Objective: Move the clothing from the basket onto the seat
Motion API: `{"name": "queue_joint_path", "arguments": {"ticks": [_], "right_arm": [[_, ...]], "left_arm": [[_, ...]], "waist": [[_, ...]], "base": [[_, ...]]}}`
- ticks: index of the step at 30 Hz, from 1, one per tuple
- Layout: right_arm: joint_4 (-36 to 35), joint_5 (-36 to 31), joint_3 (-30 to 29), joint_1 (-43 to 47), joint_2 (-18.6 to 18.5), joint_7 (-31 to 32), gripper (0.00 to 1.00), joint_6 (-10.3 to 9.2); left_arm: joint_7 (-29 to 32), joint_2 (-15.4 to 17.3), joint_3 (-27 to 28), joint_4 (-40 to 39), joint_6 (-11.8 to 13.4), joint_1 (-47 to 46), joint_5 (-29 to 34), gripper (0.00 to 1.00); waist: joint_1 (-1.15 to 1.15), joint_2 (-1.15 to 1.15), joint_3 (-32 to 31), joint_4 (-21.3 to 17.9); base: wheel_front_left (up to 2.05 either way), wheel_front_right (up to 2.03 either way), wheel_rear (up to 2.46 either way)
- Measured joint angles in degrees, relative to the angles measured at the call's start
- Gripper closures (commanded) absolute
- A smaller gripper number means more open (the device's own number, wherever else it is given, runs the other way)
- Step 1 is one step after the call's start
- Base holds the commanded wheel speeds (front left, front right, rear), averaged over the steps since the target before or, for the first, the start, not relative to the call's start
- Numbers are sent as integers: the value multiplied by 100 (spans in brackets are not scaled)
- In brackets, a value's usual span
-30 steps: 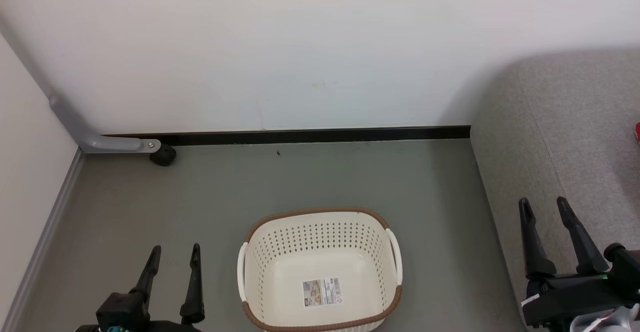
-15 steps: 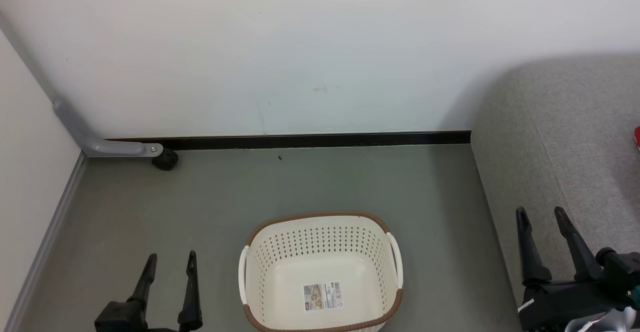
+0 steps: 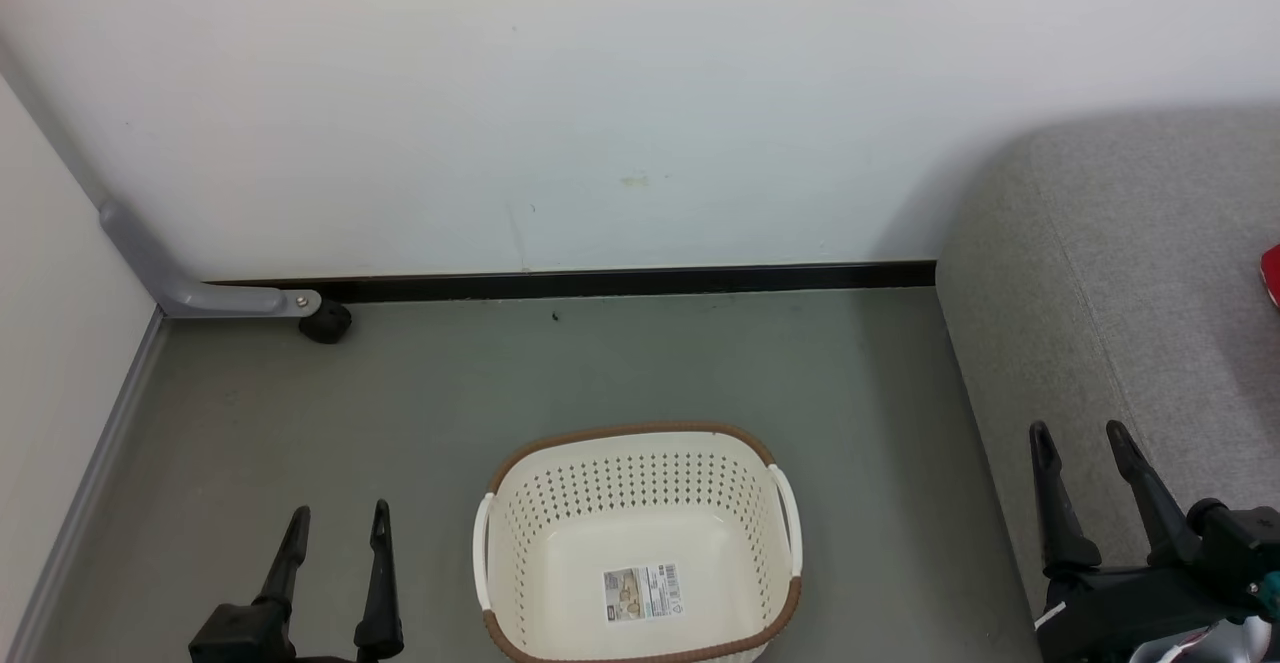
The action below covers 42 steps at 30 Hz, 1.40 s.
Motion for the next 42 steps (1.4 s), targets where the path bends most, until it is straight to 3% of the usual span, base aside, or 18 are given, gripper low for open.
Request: {"name": "queue_joint_path", "arguments": {"ticks": [6,7,17,42], "right_arm": [[-19,0,-3,-1,-7,2,0,0],[-24,0,-3,-1,-7,3,100,0],[434,108,41,253,161,5,100,8],[721,2051,-398,95,323,407,100,258]], "left_arm": [[0,-18,14,-8,-1,0,26,0],[0,-25,25,-8,-1,0,25,100],[67,-199,4,376,-46,222,-88,100],[641,-405,511,403,-387,135,-1852,100]], "waist": [[0,0,-4,1],[0,0,-4,4],[0,0,-1,-2],[1,0,35,-129]], "base": [[0,0,0],[0,0,0],[0,0,0],[0,0,0]]}}
